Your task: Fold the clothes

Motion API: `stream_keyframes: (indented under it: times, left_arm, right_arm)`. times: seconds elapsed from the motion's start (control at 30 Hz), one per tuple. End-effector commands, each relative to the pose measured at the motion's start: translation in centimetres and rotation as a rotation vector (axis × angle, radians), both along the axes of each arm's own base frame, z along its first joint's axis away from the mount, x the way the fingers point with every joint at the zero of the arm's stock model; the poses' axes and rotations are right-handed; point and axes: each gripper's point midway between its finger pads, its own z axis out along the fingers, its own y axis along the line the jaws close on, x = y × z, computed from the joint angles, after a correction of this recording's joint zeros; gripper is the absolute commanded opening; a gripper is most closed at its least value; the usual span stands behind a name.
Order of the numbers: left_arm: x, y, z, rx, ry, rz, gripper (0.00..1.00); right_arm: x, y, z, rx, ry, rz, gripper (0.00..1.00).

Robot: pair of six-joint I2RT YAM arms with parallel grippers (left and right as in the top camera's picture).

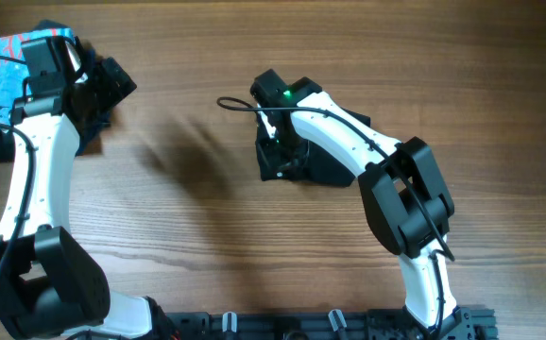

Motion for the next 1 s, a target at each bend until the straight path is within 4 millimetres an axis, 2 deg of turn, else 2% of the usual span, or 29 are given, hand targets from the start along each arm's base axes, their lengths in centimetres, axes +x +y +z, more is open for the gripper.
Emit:
stream_keyframes:
  times: [0.0, 0.07, 0.2, 0.33, 0.57, 0.63, 0.73, 0.97]
  left_arm:
    - [0.3, 0.3, 0.2, -0.002, -0.006, 0.017, 1.0]
    - [0.3, 0.3, 0.1, -0.001, -0.005, 0.017, 1.0]
    - [0.2, 0.3, 0.1, 0.0, -0.002, 0.014, 1.0]
    - [0.2, 0.3, 0.1, 0.0, -0.002, 0.015, 1.0]
    - [0.2, 0.5, 0.1, 0.006, 0.0, 0.019, 1.0]
    - [0.2, 0.5, 0.1, 0.006, 0.0, 0.019, 1.0]
    - [0.2, 0.5, 0.1, 0.007, 0.0, 0.019, 1.0]
    - [0.2, 0.5, 0.1, 0.007, -0.001, 0.019, 1.0]
  right_arm:
    - [-1.1, -2.3, -0.7, -0.117, 0.041, -0.078, 0.04]
    - [-1.3, -3.4, -0.8, -0.179, 0.039, -0.104, 0.04]
    - [-0.1, -5.3, -0.7, -0.255, -0.014, -0.147, 0.04]
    - [2.1, -7.2, -0.8, -0.285, -0.08, -0.205, 0.04]
    - [6.0, -9.8, -1.0, -0.225, -0.144, -0.31, 0.04]
    - [7.6, -9.6, -1.1, -0.169, -0.181, -0.286, 0.04]
    - [10.7, -8.2, -0.9, -0.057, -0.281, -0.18, 0.04]
    - [16.2, -6.0, -0.5, 0.023, -0.508, 0.009, 0.04]
